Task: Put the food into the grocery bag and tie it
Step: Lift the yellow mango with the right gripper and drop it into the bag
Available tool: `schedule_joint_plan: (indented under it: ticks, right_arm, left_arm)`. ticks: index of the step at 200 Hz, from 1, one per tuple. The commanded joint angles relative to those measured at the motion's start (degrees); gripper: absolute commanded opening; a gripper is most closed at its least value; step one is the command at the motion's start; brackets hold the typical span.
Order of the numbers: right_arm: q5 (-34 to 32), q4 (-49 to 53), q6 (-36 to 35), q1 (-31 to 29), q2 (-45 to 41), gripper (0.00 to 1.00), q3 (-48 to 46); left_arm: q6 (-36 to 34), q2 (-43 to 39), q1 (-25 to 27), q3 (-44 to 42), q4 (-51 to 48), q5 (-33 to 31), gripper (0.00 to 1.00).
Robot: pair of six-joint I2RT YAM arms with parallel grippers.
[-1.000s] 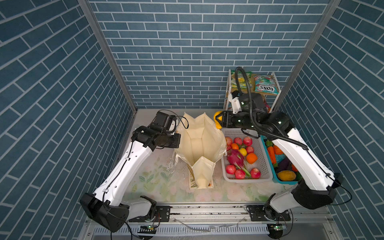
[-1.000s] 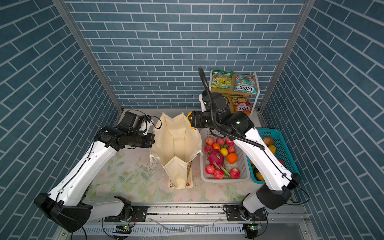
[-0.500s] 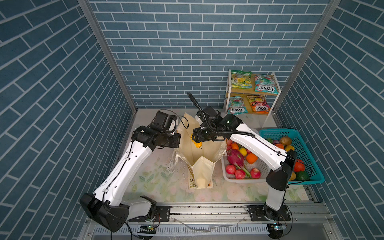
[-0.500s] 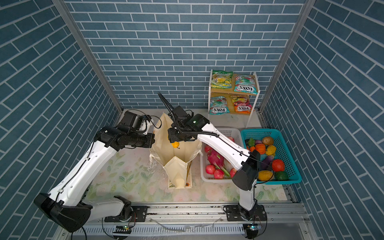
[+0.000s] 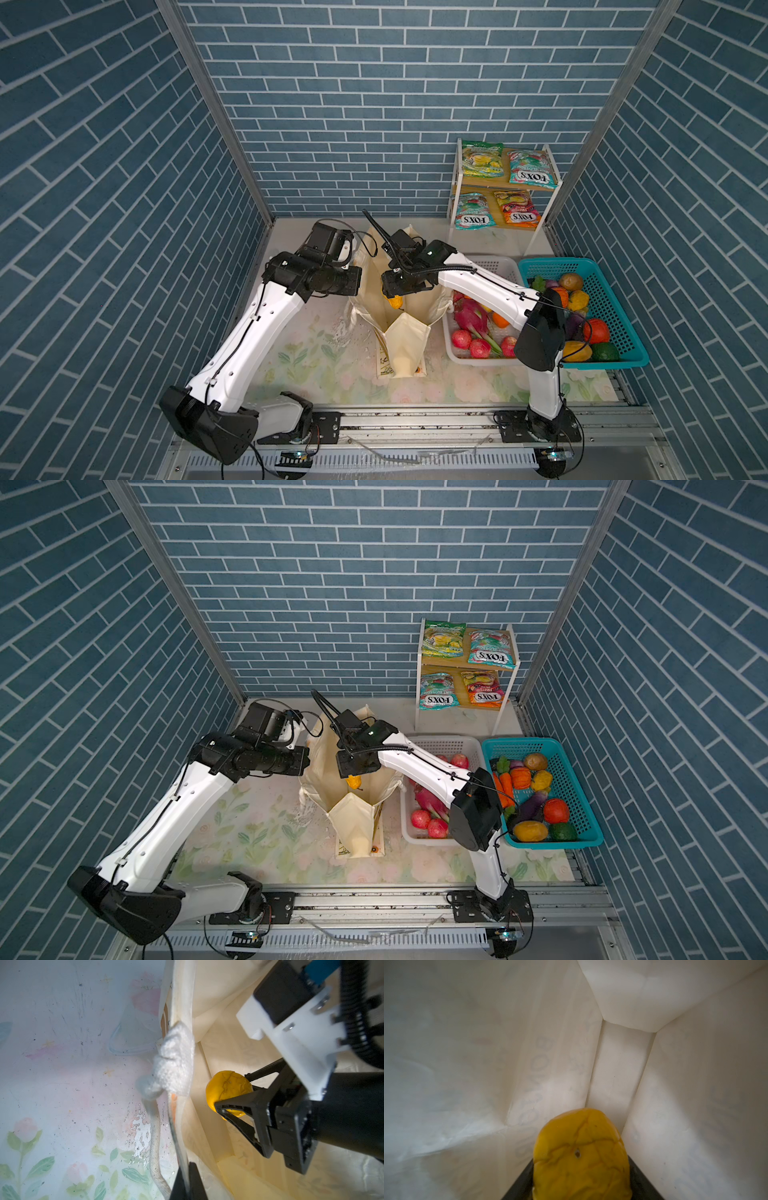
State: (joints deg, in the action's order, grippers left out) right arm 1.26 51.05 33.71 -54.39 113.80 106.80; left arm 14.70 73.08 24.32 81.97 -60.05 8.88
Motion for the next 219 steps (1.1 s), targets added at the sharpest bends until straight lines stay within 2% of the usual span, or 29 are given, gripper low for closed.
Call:
schedule_joint_plan:
  ticks: [1,47,75,112,156,168,219]
  right_arm:
    - [-1.28,-2.34,1.79,-0.28,-0.69,0.43,-2.52]
    - [-1.26,-3.87,1.88,-0.28,1.53,0.44,-4.22]
    - [-1.76,-4.11,1.8,-0.28,2.61,0.49,-4.49]
    - [-2.46,-4.25,1.53,-0.27,1.83,0.68,-4.02]
    - [-4.5,-3.45,0.92,-0.28,-2.36,0.84,-2.44]
    - [-5.19,-2.17,0.7,-0.28,-3.5,0.98,-0.54]
    - [-9.52,3.22,-0.91,-0.28,-11.66,0.98,9.9]
  left_arm:
    - [-0.29,0.03,0.21,0.64,2.02,0.07,0.0]
    - [-0.02,0.65,0.17,0.86,2.65,0.53,0.0]
    - [-0.02,0.75,0.18,0.9,2.75,0.6,0.0]
    - [-0.09,0.75,0.18,0.73,2.66,0.4,0.0]
    - [-0.11,0.53,0.15,0.55,2.48,0.34,0.0]
    - [-0.02,0.41,0.18,0.47,2.4,0.34,0.0]
    - [0.32,-0.46,0.19,-0.58,2.31,-0.01,0.0]
